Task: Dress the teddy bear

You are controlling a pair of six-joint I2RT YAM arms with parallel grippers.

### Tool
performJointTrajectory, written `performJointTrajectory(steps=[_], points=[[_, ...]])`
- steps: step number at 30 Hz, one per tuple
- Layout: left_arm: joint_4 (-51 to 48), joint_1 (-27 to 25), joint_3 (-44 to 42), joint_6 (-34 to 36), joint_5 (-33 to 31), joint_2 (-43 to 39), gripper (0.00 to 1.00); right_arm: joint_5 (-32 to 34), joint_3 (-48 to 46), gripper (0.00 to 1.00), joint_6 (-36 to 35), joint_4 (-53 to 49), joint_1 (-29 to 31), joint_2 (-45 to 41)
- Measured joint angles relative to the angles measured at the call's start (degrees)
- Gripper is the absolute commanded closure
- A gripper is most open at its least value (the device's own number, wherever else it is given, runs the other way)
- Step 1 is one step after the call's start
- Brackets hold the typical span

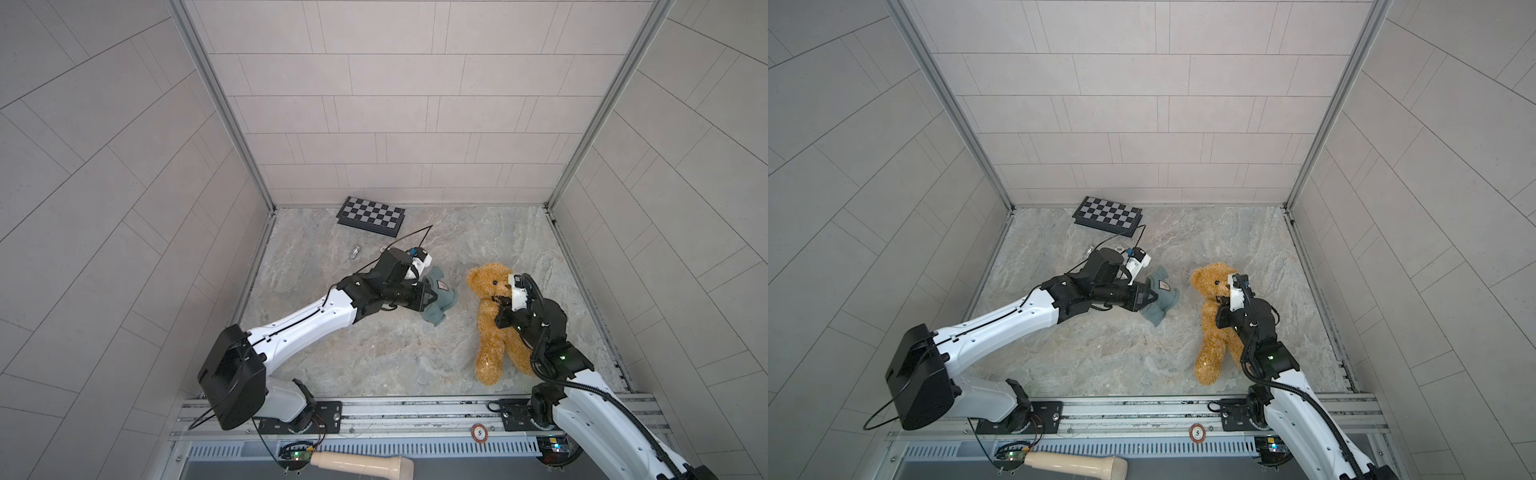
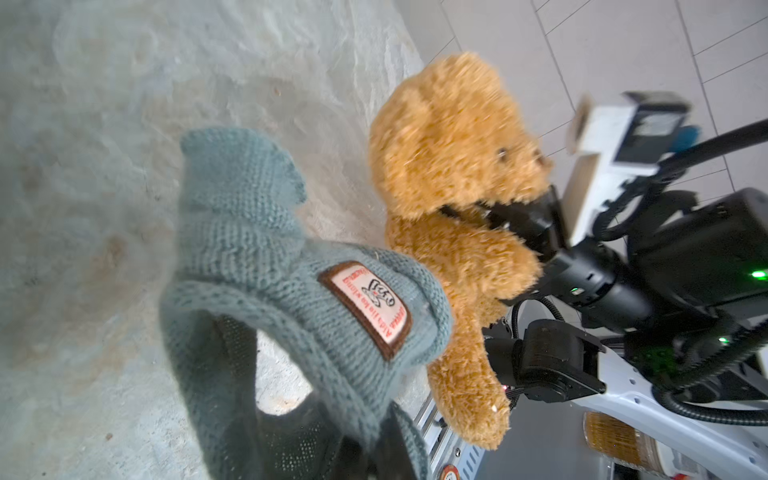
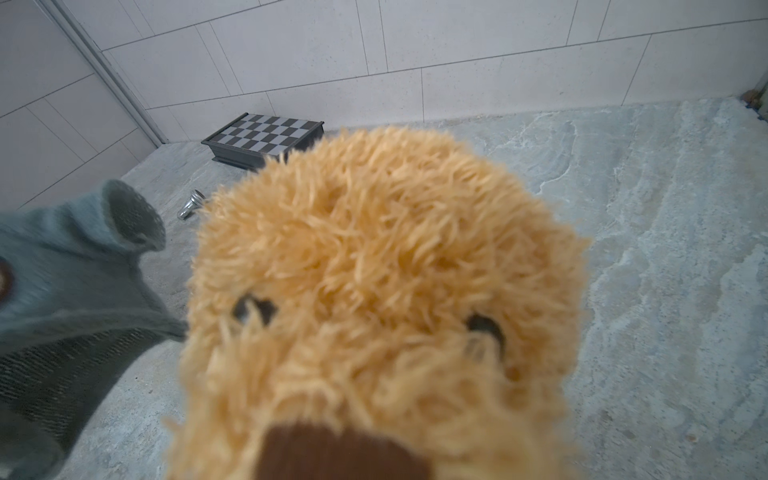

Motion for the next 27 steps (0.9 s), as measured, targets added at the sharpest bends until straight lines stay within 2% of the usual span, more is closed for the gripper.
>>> performJointTrajectory(steps=[5,11,12,14,15,17,19,23,27], points=[[9.3,5.0,-15.0,-4.2,4.5,6.1,1.0,-0.6,2.4,1.0,-0.4,-1.2,2.1,0.2],[14.8,10.1,-24.1,-5.7,4.7,6.8,1.0,0.4,6.2,1.0,-1.9,-6.0,8.6,4.5],[15.8,11.0,-25.1,-5.9,4.7,5.9,0.97,0.6,6.9,1.0,-2.3,-6.6,9.9,5.6],[16.1,12.2,-26.3,-5.4,4.1,3.9,0.71,1.2,8.2,1.0,-3.0,-7.7,12.5,8.0],[15.6,12.6,-26.4,-5.0,3.4,2.9,0.6,1.4,8.9,1.0,-3.4,-8.3,13.7,9.2],[14.1,13.1,-26.2,-3.9,1.4,0.8,0.46,1.7,10.3,1.0,-4.2,-9.6,16.0,11.9],[10.0,12.9,-25.3,-2.6,-1.7,-2.1,0.39,1.7,11.5,1.0,-4.8,-10.3,17.8,14.3],[-2.0,9.3,-17.3,0.8,-10.5,-5.9,0.39,1.6,11.8,1.0,-4.9,-11.2,19.3,17.0],[-9.4,0.8,-4.5,2.5,-18.8,-2.8,0.45,1.7,10.7,1.0,-4.0,-11.4,19.4,17.4]])
